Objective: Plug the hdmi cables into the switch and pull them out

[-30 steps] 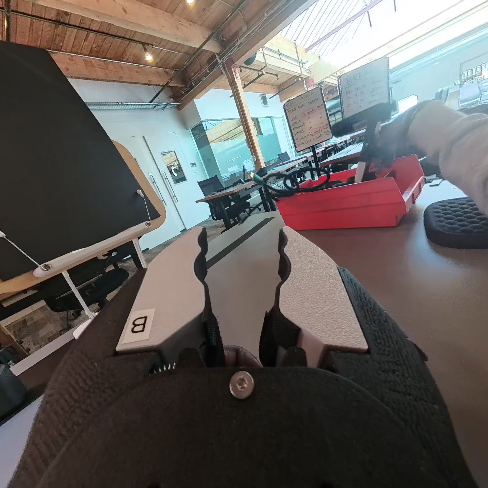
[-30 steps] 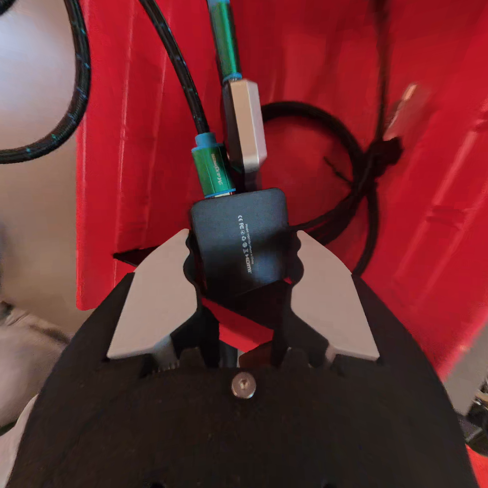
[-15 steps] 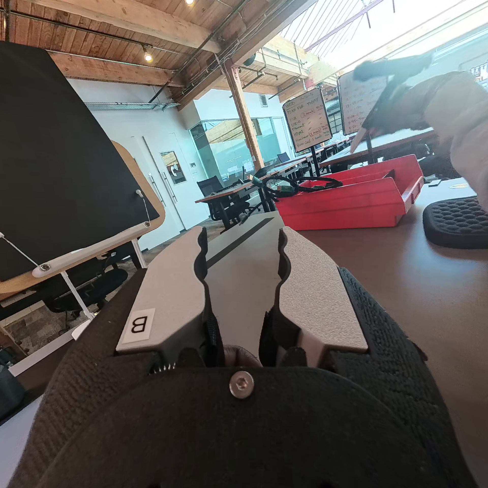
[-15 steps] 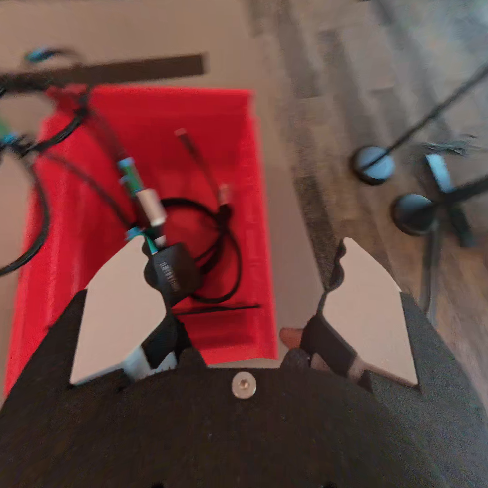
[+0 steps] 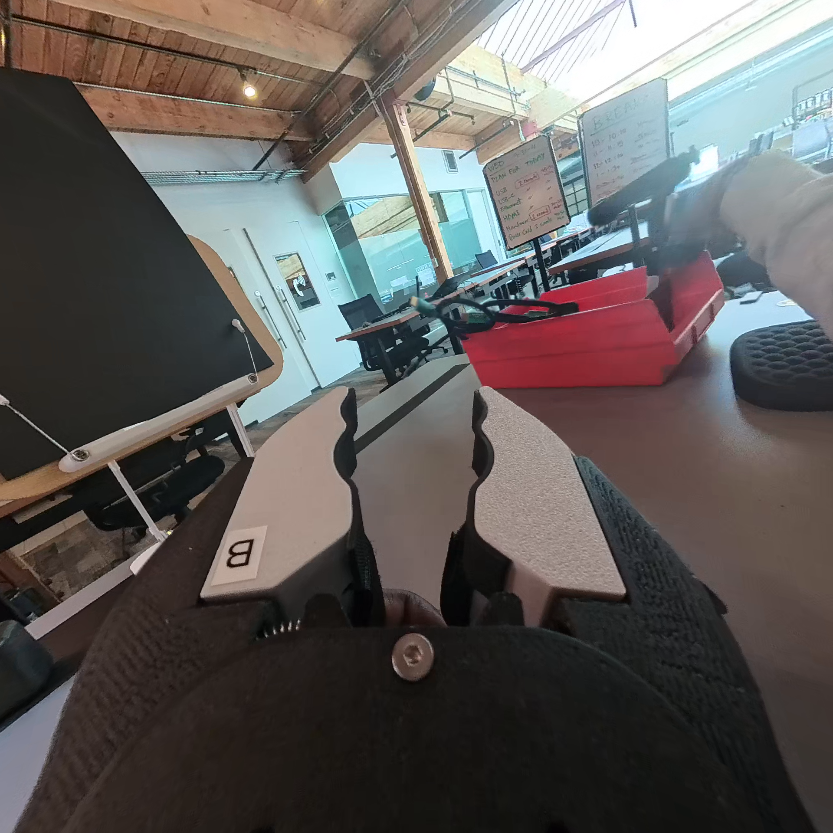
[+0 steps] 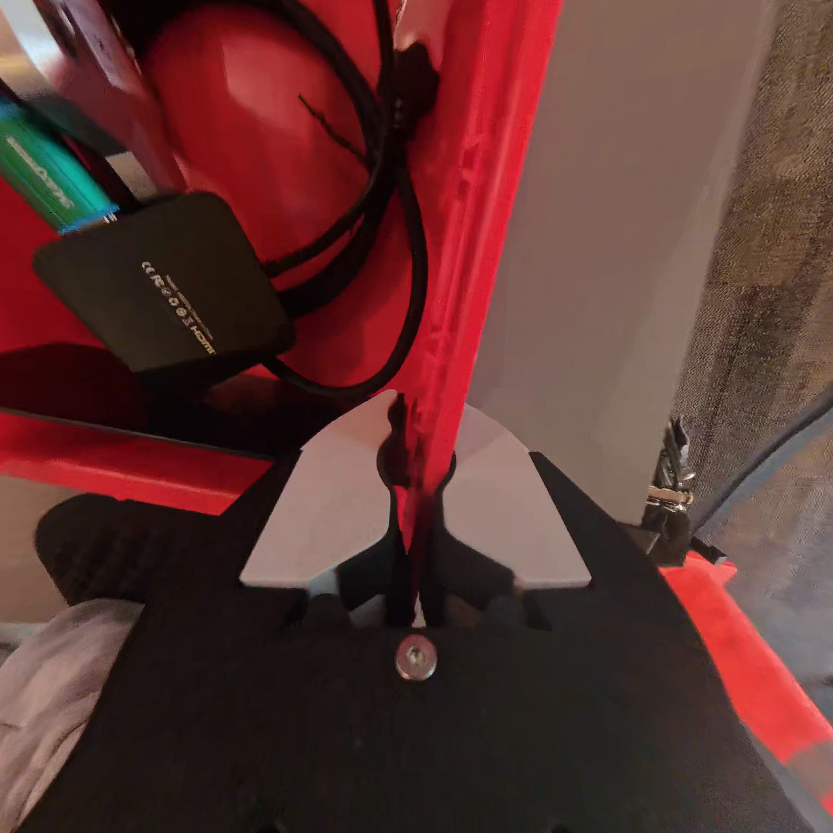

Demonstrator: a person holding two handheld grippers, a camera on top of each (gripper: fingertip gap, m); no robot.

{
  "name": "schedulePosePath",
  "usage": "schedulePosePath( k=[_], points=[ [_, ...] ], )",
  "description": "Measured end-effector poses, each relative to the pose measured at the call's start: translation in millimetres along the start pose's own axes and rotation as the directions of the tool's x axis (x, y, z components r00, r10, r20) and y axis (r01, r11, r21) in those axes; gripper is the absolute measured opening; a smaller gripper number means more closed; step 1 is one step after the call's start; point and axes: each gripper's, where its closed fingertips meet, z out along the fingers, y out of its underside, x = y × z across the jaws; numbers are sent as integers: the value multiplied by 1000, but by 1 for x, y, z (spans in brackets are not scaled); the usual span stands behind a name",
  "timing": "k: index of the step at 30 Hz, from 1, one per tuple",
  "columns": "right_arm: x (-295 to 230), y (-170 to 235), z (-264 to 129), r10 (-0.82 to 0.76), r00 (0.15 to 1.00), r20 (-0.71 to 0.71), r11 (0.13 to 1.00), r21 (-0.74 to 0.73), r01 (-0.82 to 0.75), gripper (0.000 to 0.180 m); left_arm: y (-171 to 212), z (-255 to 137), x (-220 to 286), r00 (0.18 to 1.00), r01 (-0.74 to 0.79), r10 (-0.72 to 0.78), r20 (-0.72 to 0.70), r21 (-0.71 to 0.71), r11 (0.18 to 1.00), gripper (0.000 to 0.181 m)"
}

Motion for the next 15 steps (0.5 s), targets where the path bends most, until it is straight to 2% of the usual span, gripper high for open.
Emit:
schedulePosePath(
  k=[5,10,15],
  points=[
    [-50,-29,8,-122,992,38,988,-95,125,12,-5,-1,2,1000,-23,23,-4,12,1000,46],
    [-122,-55,18,-262,958,115,946,-168,279,15,-5,0,9,997,-75,75,-33,5,997,42],
    [-206,-78,29,-376,908,182,902,-152,404,18,0,1,19,989,-128,126,-72,-18,992,40]
  ],
)
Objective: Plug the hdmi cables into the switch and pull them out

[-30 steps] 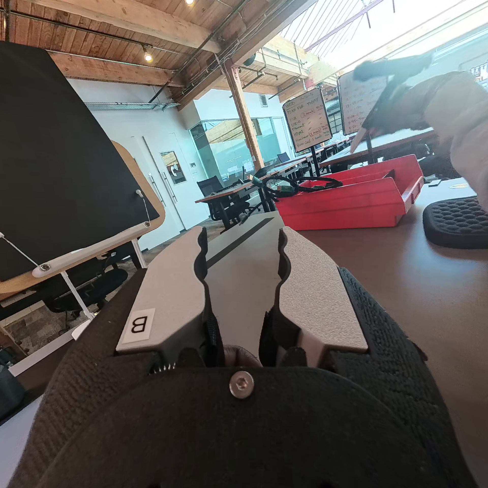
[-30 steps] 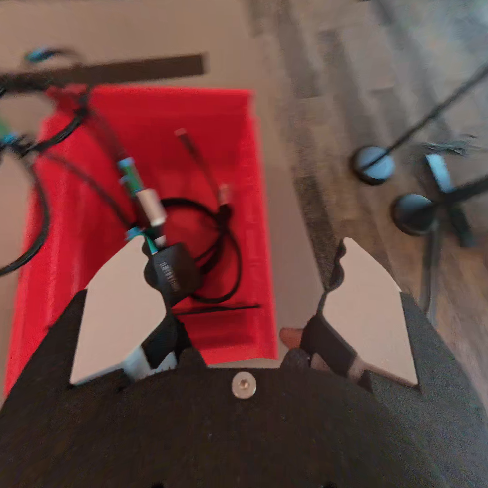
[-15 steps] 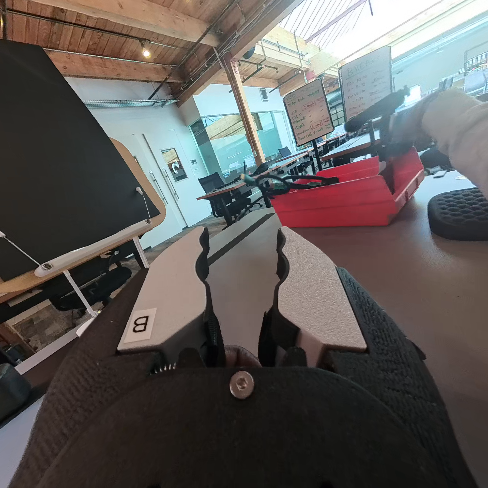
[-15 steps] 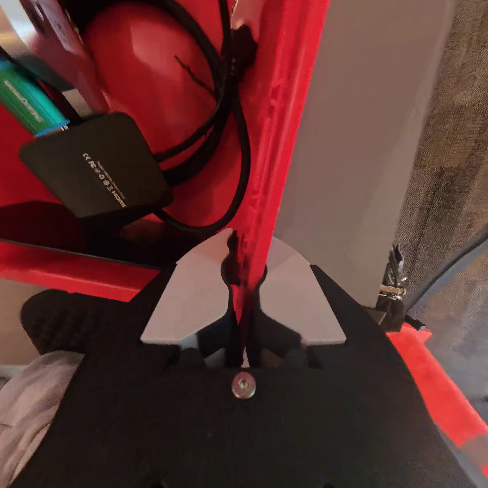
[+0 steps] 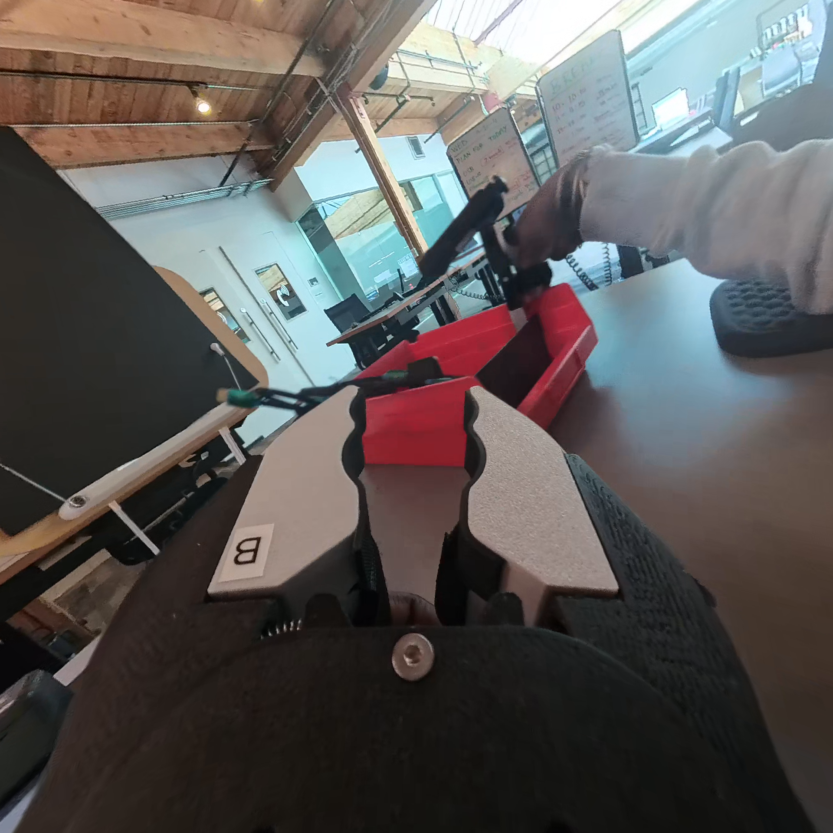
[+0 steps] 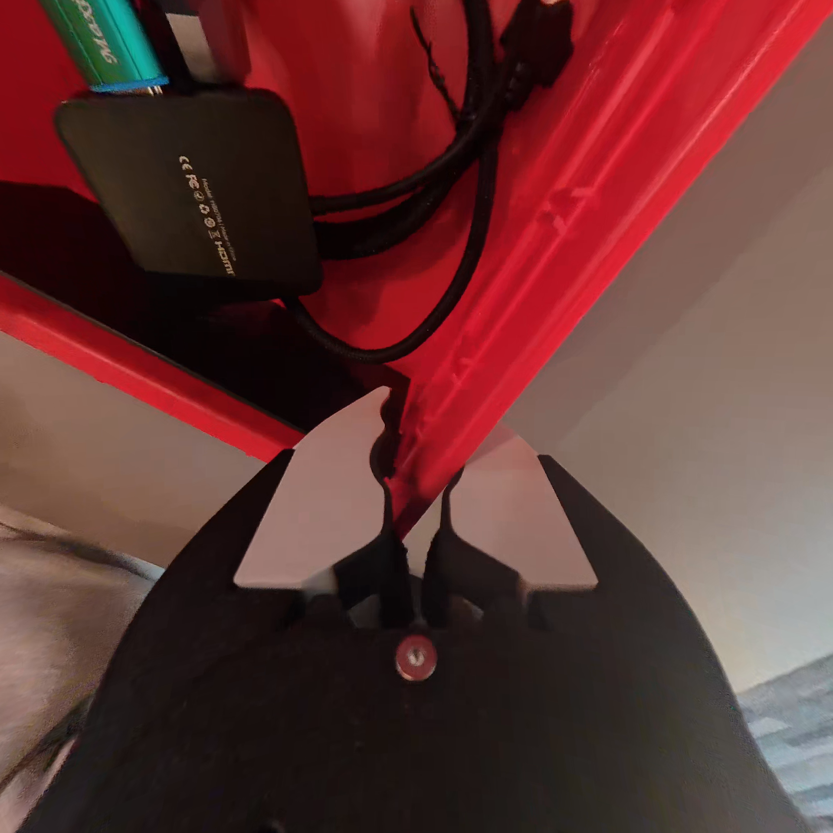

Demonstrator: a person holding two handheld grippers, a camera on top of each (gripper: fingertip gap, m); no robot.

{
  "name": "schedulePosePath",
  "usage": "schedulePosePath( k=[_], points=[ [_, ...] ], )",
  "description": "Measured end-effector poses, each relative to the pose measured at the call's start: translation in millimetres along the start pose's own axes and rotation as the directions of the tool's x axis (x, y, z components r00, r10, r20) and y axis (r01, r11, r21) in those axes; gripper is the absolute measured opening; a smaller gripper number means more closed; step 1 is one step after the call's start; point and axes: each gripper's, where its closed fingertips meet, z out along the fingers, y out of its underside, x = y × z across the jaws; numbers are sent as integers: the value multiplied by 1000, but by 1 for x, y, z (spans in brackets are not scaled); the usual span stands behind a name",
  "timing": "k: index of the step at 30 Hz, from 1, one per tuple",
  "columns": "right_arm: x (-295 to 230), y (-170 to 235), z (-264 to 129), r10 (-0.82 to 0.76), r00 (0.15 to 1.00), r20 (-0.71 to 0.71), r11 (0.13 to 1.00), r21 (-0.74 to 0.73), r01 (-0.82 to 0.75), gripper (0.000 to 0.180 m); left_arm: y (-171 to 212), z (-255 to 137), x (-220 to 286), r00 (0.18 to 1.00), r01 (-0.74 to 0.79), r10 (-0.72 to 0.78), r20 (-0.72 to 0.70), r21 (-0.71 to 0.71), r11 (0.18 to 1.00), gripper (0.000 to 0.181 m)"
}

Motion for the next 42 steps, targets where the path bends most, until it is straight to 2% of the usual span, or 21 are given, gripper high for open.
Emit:
schedulePosePath(
  k=[3,6,8,10,12,15,18,19,21,22,24,25,28,31,34,35,36,38,40,41,42],
  points=[
    [-40,-26,7,-107,994,20,994,28,106,24,-1,0,5,999,-51,51,-14,-3,999,39],
    [-98,-51,13,-216,958,188,973,127,194,38,-6,0,9,995,-93,94,-17,23,995,38],
    [-143,-67,13,-278,886,371,953,221,207,48,-12,-2,9,993,-114,115,-4,47,992,37],
    [-190,-78,12,-338,761,554,935,288,205,60,-24,-7,6,988,-151,148,40,101,983,34],
    [-228,-87,13,-344,656,671,935,312,171,71,-36,-18,-7,966,-233,217,143,107,967,29],
    [-262,-108,15,-372,615,695,906,415,80,74,-52,-40,-32,909,-309,271,315,77,948,20],
    [-292,-114,9,-352,507,786,907,420,-21,76,-48,-63,-62,830,-334,334,447,-81,939,18],
    [-300,-113,9,-343,476,810,912,408,-37,76,-41,-72,-75,800,-330,357,483,-143,933,17],
    [-314,-111,15,-324,447,834,920,389,-58,76,-13,-85,-99,792,-263,376,481,-287,921,17],
    [-321,-110,18,-328,437,837,919,390,-57,68,4,-94,-113,789,-221,385,479,-363,905,18],
    [-338,-102,20,-349,394,850,921,388,-22,66,16,-114,-138,745,-190,426,513,-449,873,18],
    [-345,-100,21,-370,381,847,915,403,-8,62,12,-125,-146,710,-195,445,546,-456,869,20],
    [-358,-103,24,-448,368,815,875,484,-5,64,0,-147,-156,651,-176,448,613,-452,875,23],
    [-364,-112,23,-500,344,795,831,552,-67,67,-4,-166,-151,625,-177,488,609,-498,849,26],
    [-363,-117,22,-541,342,768,794,601,-93,69,-23,-181,-132,630,-212,491,602,-476,854,27],
    [-361,-121,19,-584,367,724,751,654,-93,67,-31,-189,-127,625,-223,491,607,-464,858,27],
    [-357,-126,10,-664,401,631,654,750,-99,52,-37,-202,-124,611,-221,487,624,-456,862,27],
    [-347,-131,-26,-801,493,338,341,936,-89,50,-44,-239,-127,571,-178,469,674,-456,872,30],
    [-347,-120,-70,-842,539,-13,-38,999,-36,70,-41,-294,-139,487,-66,410,771,-436,898,36],
    [-352,-110,-88,-820,549,-161,-197,980,-7,90,-36,-324,-145,444,2,342,828,-382,924,39],
    [-357,-102,-101,-779,572,-257,-303,953,14,112,-32,-350,-151,412,69,238,880,-291,954,43]
  ],
)
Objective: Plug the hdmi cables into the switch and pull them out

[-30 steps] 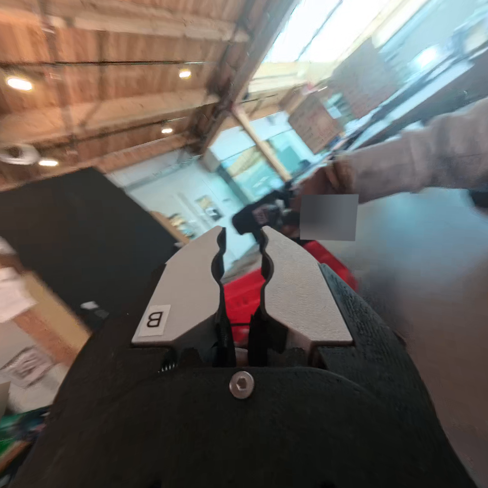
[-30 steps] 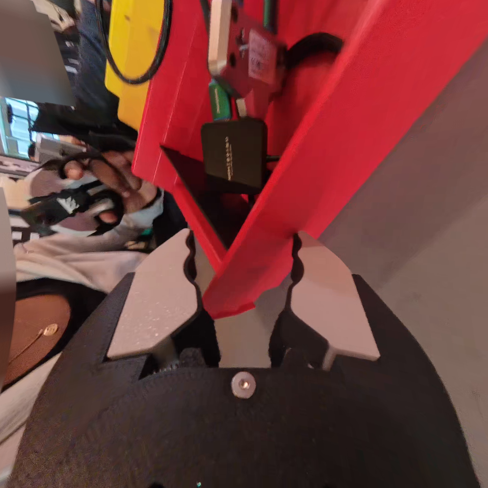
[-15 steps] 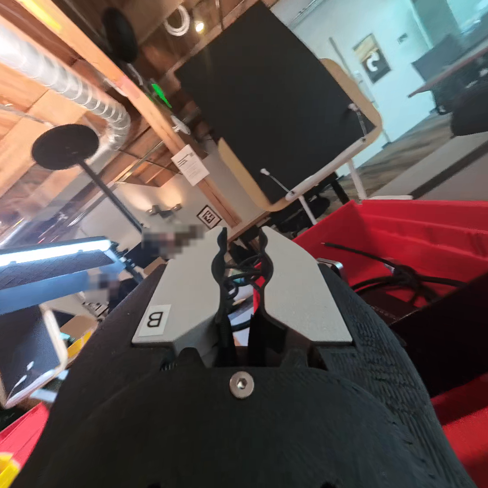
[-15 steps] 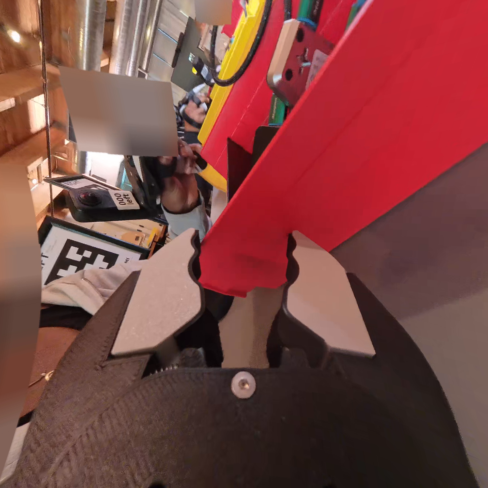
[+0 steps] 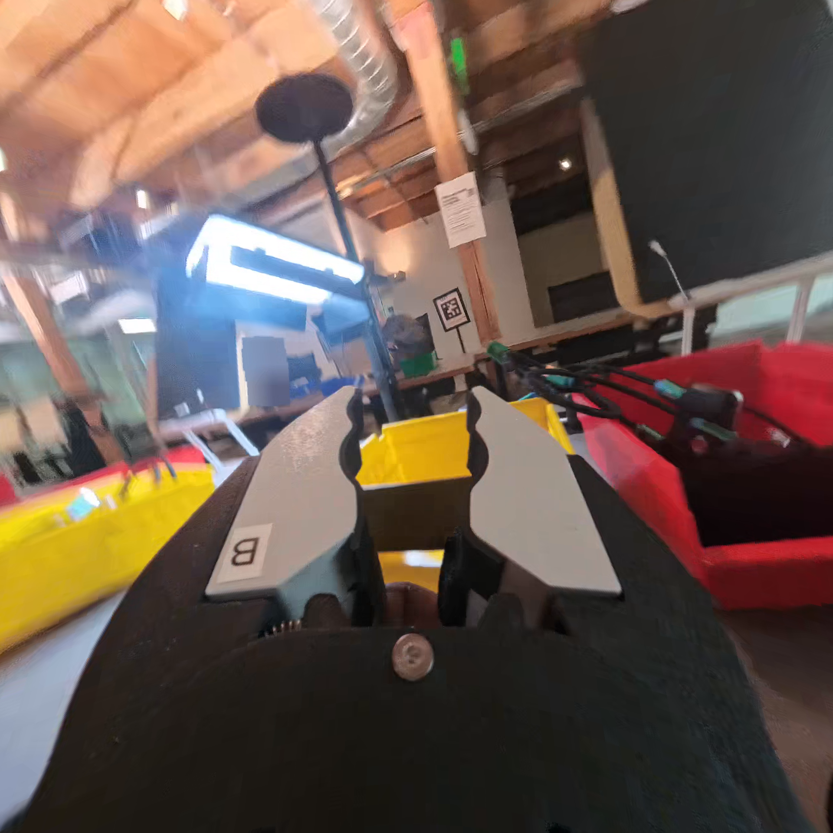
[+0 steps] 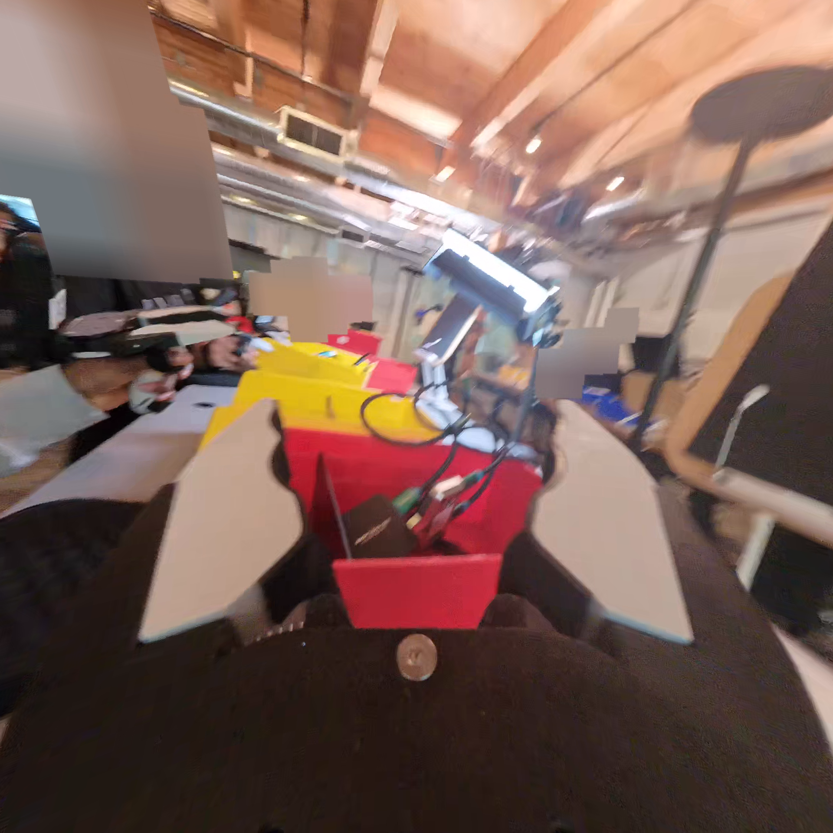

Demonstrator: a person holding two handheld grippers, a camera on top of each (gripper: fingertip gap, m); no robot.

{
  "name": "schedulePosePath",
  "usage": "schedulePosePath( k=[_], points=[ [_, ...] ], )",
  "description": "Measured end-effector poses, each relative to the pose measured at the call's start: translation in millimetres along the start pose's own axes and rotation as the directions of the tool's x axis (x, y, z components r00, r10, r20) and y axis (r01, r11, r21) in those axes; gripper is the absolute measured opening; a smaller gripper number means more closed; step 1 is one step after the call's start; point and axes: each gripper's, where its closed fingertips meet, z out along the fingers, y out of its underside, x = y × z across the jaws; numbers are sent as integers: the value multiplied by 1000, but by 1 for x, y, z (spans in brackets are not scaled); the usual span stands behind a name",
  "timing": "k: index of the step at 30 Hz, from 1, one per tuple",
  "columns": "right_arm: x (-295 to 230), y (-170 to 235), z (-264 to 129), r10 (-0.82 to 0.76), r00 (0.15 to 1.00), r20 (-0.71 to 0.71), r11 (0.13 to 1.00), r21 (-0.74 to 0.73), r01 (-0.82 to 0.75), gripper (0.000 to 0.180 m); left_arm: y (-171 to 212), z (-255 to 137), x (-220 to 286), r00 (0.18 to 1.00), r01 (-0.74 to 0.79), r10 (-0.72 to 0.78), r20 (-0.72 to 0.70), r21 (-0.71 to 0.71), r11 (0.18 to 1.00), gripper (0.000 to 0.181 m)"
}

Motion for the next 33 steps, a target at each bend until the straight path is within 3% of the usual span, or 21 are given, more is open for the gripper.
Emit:
schedulePosePath(
  k=[1,2,3,6,9,10,13,17,20,21,25,30,33],
  points=[
    [-6,-11,2,-68,997,-43,997,34,69,129,13,-2,-21,992,126,-126,13,-24,992,48],
    [-15,-20,5,-121,991,-64,990,61,125,132,29,-3,-41,973,231,-229,35,-65,971,55],
    [-30,-24,9,-168,985,-43,982,81,171,127,47,-3,-58,960,279,-273,60,-123,952,59],
    [-93,-22,27,-243,959,148,968,96,231,110,102,5,-91,986,167,-148,80,-364,916,67],
    [-166,10,43,-217,879,424,965,-44,259,77,127,20,-79,969,181,-239,-55,-499,848,69],
    [-189,25,45,-175,843,509,957,-113,266,64,129,25,-82,970,182,-237,-51,-492,851,64],
    [-229,67,53,-37,809,587,922,-293,254,60,137,26,-105,993,107,-120,5,-499,860,12],
    [-222,113,69,35,857,515,866,-443,231,57,129,11,-96,986,109,-158,-59,-496,862,5],
    [-188,146,75,49,918,394,789,-578,206,62,120,-9,-88,990,44,-105,-93,-508,860,6],
    [-175,152,76,39,933,357,777,-598,196,56,117,-16,-86,992,13,-75,-99,-518,856,6],
    [-119,149,81,-95,978,186,774,-605,190,71,104,-47,-85,994,-21,-43,-104,-551,835,7],
    [-69,151,74,-188,975,117,795,-564,221,61,89,-80,-77,969,74,-196,-152,-577,813,5],
    [-75,134,77,-164,982,95,867,-462,189,58,76,-87,-72,942,107,-265,-205,-564,819,10]
  ],
)
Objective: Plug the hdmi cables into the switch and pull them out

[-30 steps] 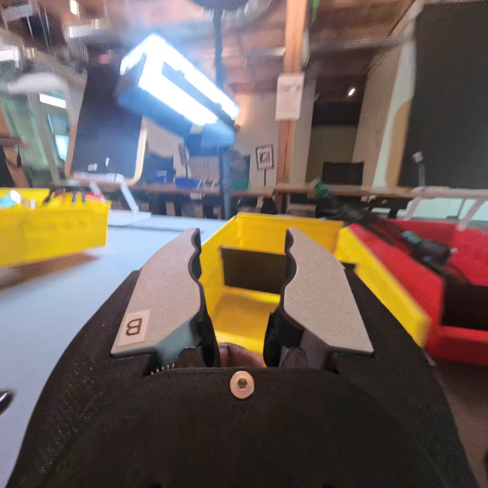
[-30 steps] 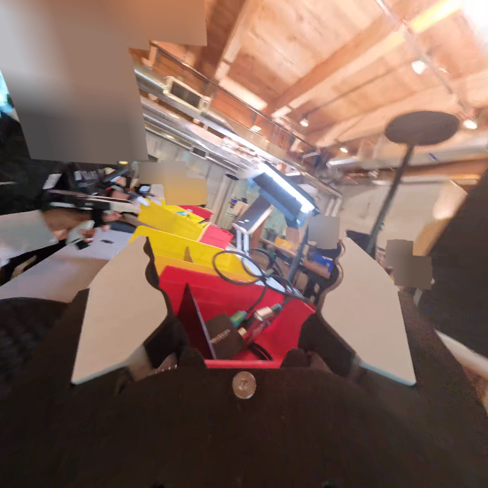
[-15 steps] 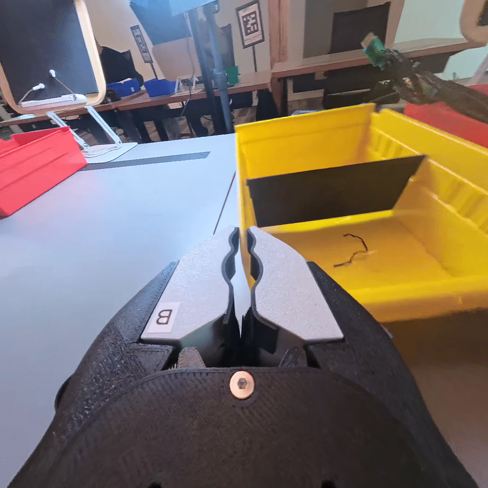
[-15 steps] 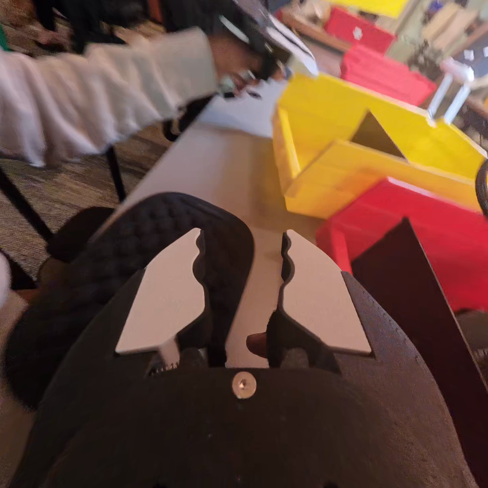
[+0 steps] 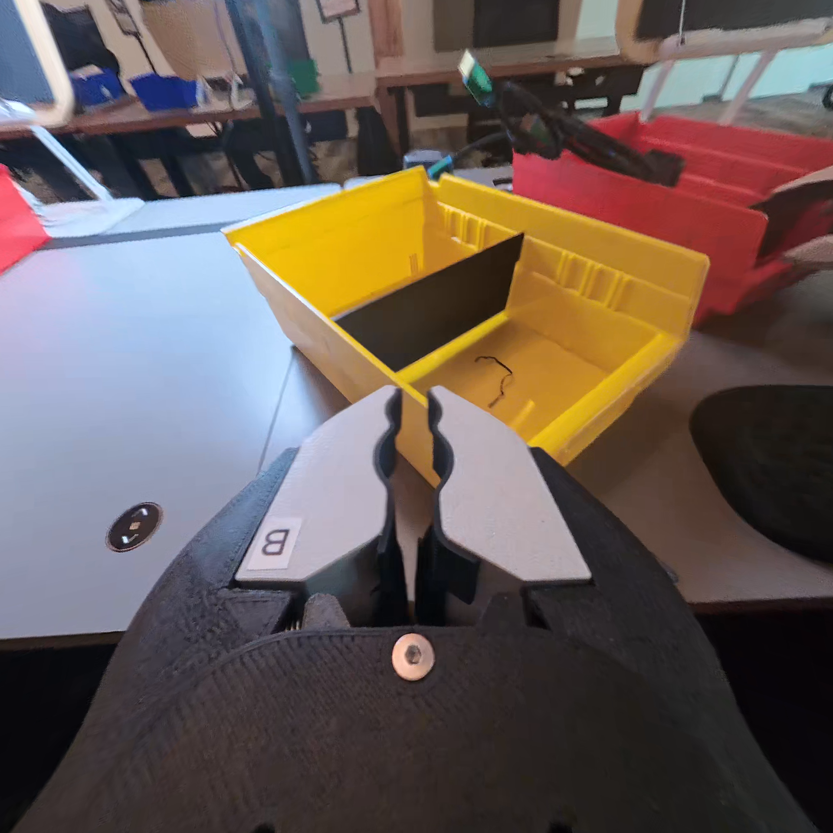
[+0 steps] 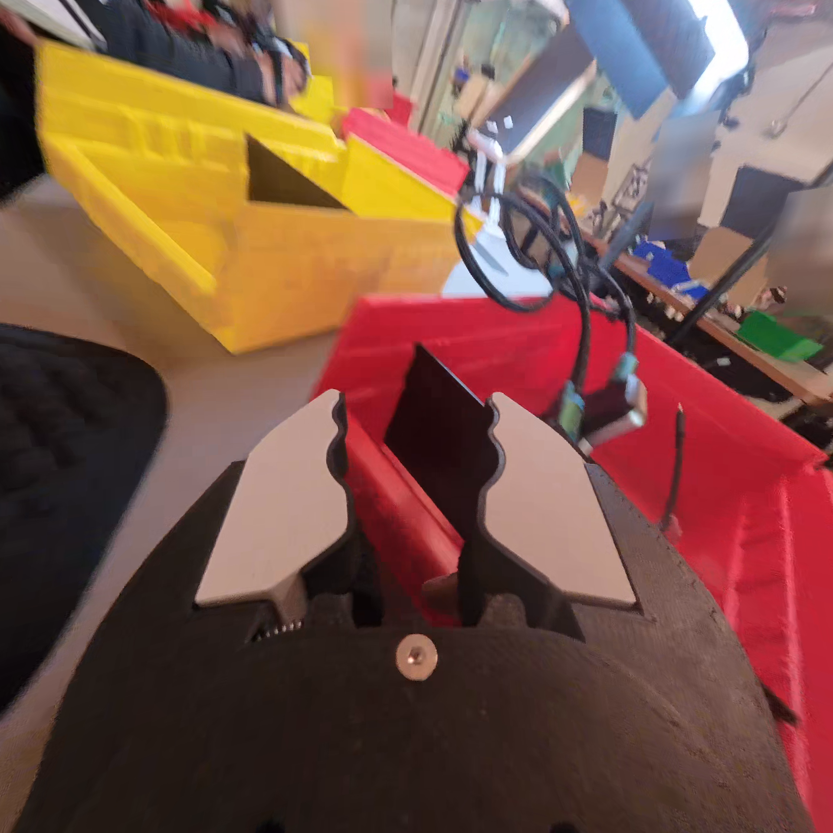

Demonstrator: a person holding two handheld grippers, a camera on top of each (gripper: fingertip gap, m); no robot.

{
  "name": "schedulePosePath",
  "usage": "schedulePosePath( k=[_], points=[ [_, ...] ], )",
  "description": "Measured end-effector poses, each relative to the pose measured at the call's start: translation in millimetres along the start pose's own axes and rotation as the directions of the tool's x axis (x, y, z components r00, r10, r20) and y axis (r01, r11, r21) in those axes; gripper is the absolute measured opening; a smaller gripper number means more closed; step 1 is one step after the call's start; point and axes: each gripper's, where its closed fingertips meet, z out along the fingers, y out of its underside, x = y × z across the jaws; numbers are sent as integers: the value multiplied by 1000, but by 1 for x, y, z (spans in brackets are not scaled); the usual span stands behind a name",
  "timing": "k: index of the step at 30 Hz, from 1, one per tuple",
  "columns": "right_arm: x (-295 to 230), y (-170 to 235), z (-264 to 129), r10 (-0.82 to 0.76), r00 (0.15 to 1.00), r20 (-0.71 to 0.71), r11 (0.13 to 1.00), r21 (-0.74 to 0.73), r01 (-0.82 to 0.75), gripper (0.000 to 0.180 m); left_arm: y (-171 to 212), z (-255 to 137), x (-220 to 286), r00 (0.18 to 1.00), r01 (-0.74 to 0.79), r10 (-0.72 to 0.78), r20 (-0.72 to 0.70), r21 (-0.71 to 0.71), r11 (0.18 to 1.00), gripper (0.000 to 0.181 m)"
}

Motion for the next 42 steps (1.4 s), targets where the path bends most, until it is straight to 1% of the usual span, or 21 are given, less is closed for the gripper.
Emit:
schedulePosePath(
  k=[2,3,4,6,7,8,10,13,14,16,17,19,21,23,27,31,33,35,38,40,42],
  points=[
    [-24,-24,1,-13,999,42,996,83,9,62,-7,-2,-9,998,21,-26,62,71,997,42],
    [-38,-35,4,-12,998,68,995,102,5,70,-7,1,-10,997,45,-51,64,92,995,54],
    [-54,-43,10,18,994,110,995,100,-29,86,-7,5,-10,995,75,-81,56,105,992,64],
    [-84,-52,26,157,965,211,985,35,-168,127,2,17,-4,993,111,-113,29,74,991,79],
    [-93,-56,35,220,945,243,974,8,-228,138,9,24,-1,993,116,-117,25,33,993,82],
    [-99,-60,44,258,932,255,965,-12,-263,135,17,30,2,993,114,-114,22,-4,993,85],
    [-102,-59,63,314,918,243,949,-84,-302,120,26,41,11,993,119,-119,-3,-39,992,82],
    [-97,-48,88,362,916,170,924,-194,-329,93,27,47,11,991,132,-132,35,-7,991,47],
    [-97,-45,94,365,917,161,918,-222,-327,79,26,47,8,991,115,-114,70,-2,993,40],
    [-102,-34,103,364,915,172,896,-334,-293,39,24,46,3,987,70,-69,146,-1,998,28],
    [-102,-30,107,335,926,175,894,-370,-254,36,21,45,0,979,54,-55,196,10,998,23],
    [-93,-28,111,179,975,131,918,-379,-117,24,7,40,1,965,44,-60,257,69,997,20],
    [-86,-40,109,16,997,79,942,-335,11,23,-13,28,2,944,-8,-31,329,117,993,17],
    [-81,-60,100,-64,997,44,964,-257,73,23,-35,14,6,929,-70,4,369,166,984,16],
    [-53,-111,56,-163,983,-83,985,-65,158,24,-93,-9,41,933,-160,8,359,396,904,17],
    [-11,-128,-26,-231,943,-239,972,-18,234,24,-140,3,112,967,-198,65,247,563,803,19],
    [10,-121,-74,-258,913,-316,966,-59,252,25,-157,23,156,984,-173,107,143,602,779,20],
    [31,-107,-122,-267,881,-389,963,-129,235,25,-169,52,202,990,-123,143,17,609,784,21],
    [60,-74,-191,-226,837,-498,964,-240,117,24,-176,104,275,968,-51,180,-175,563,825,22],
    [73,-49,-233,-168,808,-566,963,-270,10,24,-177,132,324,932,-2,188,-309,515,857,23],
    [82,-21,-272,-137,768,-626,952,-298,-73,23,-173,156,372,889,-14,224,-400,465,885,24]
  ],
)
